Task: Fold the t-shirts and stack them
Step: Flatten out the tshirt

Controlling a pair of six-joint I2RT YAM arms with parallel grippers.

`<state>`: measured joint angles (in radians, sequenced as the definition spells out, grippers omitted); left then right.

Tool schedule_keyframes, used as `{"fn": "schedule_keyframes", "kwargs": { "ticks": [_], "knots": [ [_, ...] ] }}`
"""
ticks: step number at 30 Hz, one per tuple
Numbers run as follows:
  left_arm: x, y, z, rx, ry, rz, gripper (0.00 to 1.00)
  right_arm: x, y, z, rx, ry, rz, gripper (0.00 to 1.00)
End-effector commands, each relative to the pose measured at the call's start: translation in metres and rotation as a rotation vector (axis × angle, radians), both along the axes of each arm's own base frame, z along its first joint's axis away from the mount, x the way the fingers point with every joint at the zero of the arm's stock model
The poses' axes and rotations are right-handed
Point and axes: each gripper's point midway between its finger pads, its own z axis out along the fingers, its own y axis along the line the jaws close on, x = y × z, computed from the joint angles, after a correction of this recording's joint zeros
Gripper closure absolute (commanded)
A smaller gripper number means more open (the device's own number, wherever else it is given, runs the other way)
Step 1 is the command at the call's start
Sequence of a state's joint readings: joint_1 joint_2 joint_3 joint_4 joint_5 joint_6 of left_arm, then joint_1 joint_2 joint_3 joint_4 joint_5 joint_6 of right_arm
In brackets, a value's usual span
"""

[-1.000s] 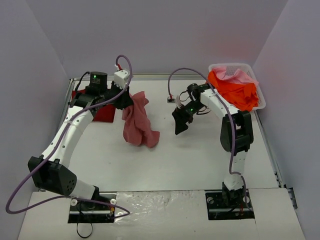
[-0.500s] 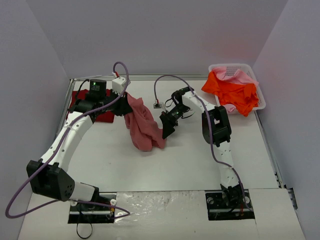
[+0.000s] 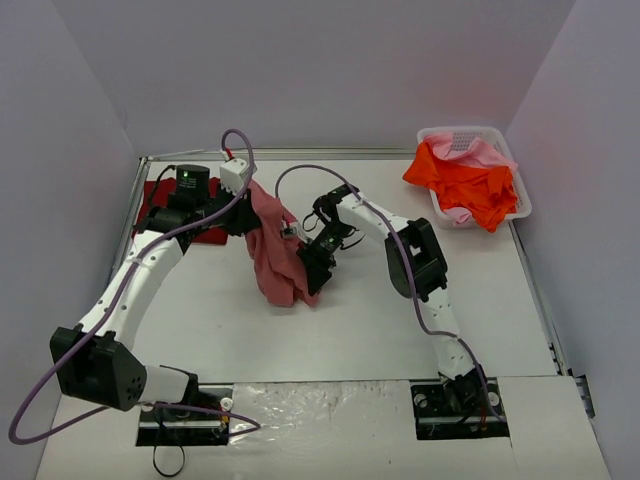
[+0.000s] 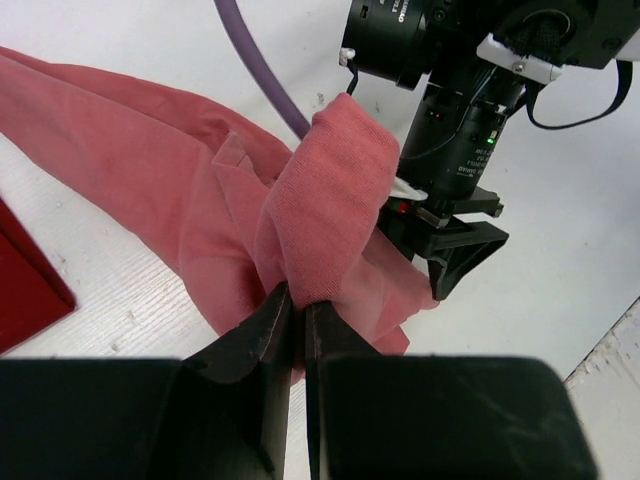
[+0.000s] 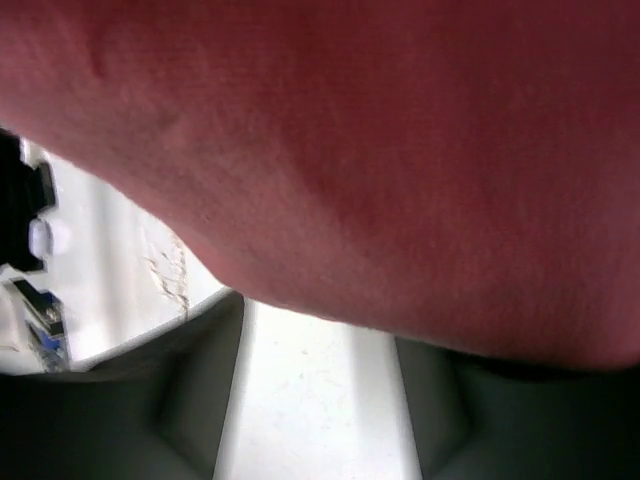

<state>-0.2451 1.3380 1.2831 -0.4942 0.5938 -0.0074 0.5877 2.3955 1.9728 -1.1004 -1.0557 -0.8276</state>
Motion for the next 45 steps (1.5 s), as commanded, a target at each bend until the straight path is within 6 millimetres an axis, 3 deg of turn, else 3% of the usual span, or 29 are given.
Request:
{"fn": "schedule_keyframes", "kwargs": {
  "ticks": [1,2,8,12,14,15,17,20,21,22,25,26,27,30,34,36,37,41,43,44,45],
  "knots": [
    [0.001,0.004,0.028,-0.038,-0.094,0.023,0.98,-0.004,-0.001,0.012,-0.051,-0.019,-0.023,0.61],
    [0.001,0.004,0.03,-0.041,-0.1,0.022,0.97,-0.002,-0.003,0.007,-0.092,-0.023,-0.04,0.99],
    [-0.006,0.005,0.031,-0.047,-0.115,0.014,0.98,0.006,-0.018,0.004,-0.123,-0.051,-0.083,1.0],
    [-0.01,0.003,0.03,-0.046,-0.117,-0.016,0.98,0.016,-0.047,0.006,-0.164,-0.071,-0.147,1.0],
    [-0.013,0.003,0.028,-0.028,-0.125,-0.043,0.97,0.032,-0.071,0.015,-0.181,-0.1,-0.213,1.0],
    [-0.017,0.002,0.029,-0.025,-0.134,-0.071,0.93,0.043,-0.094,0.018,-0.215,-0.127,-0.263,1.0],
    [-0.026,-0.001,0.025,-0.009,-0.113,-0.119,0.89,0.048,-0.124,0.015,-0.285,-0.157,-0.308,1.0],
    [-0.04,-0.007,0.007,0.06,-0.083,-0.207,0.78,0.059,-0.162,0.025,-0.319,-0.207,-0.4,1.0],
    [-0.041,-0.006,-0.001,0.095,-0.09,-0.233,0.75,0.06,-0.172,0.026,-0.343,-0.243,-0.419,1.0],
    [-0.046,-0.007,-0.008,0.12,-0.073,-0.256,0.58,0.062,-0.183,0.026,-0.364,-0.254,-0.447,1.0],
    [-0.057,-0.02,-0.029,0.233,-0.075,-0.362,0.31,0.064,-0.2,0.026,-0.4,-0.283,-0.489,1.0],
    [-0.062,-0.025,-0.039,0.284,-0.068,-0.401,0.06,0.066,-0.206,0.026,-0.412,-0.283,-0.509,1.0],
    [-0.063,-0.026,-0.042,0.3,-0.065,-0.407,0.06,0.068,-0.209,0.025,-0.422,-0.284,-0.517,1.0],
    [-0.048,-0.025,-0.047,0.325,-0.078,-0.354,0.06,0.075,-0.221,0.024,-0.444,-0.3,-0.552,1.0],
    [0.009,-0.005,-0.048,0.388,-0.172,-0.173,0.06,0.086,-0.234,0.024,-0.456,-0.309,-0.61,1.0],
    [0.033,0.001,-0.058,0.375,-0.151,-0.15,0.06,0.089,-0.241,0.022,-0.462,-0.307,-0.628,1.0],
    [0.048,0.013,-0.059,0.372,-0.145,-0.118,0.06,0.089,-0.242,0.021,-0.465,-0.305,-0.631,1.0],
    [0.105,0.031,-0.077,0.401,-0.136,-0.12,0.06,0.087,-0.246,0.017,-0.468,-0.292,-0.637,1.0],
    [0.121,0.038,-0.086,0.442,-0.144,-0.16,0.06,0.087,-0.249,0.017,-0.469,-0.291,-0.641,1.0],
    [0.128,0.038,-0.108,0.462,-0.103,-0.187,0.06,0.088,-0.25,0.017,-0.47,-0.292,-0.642,1.0],
    [0.143,0.038,-0.1,0.483,-0.144,-0.208,0.06,0.088,-0.25,0.017,-0.47,-0.293,-0.642,1.0]
  ]
}}
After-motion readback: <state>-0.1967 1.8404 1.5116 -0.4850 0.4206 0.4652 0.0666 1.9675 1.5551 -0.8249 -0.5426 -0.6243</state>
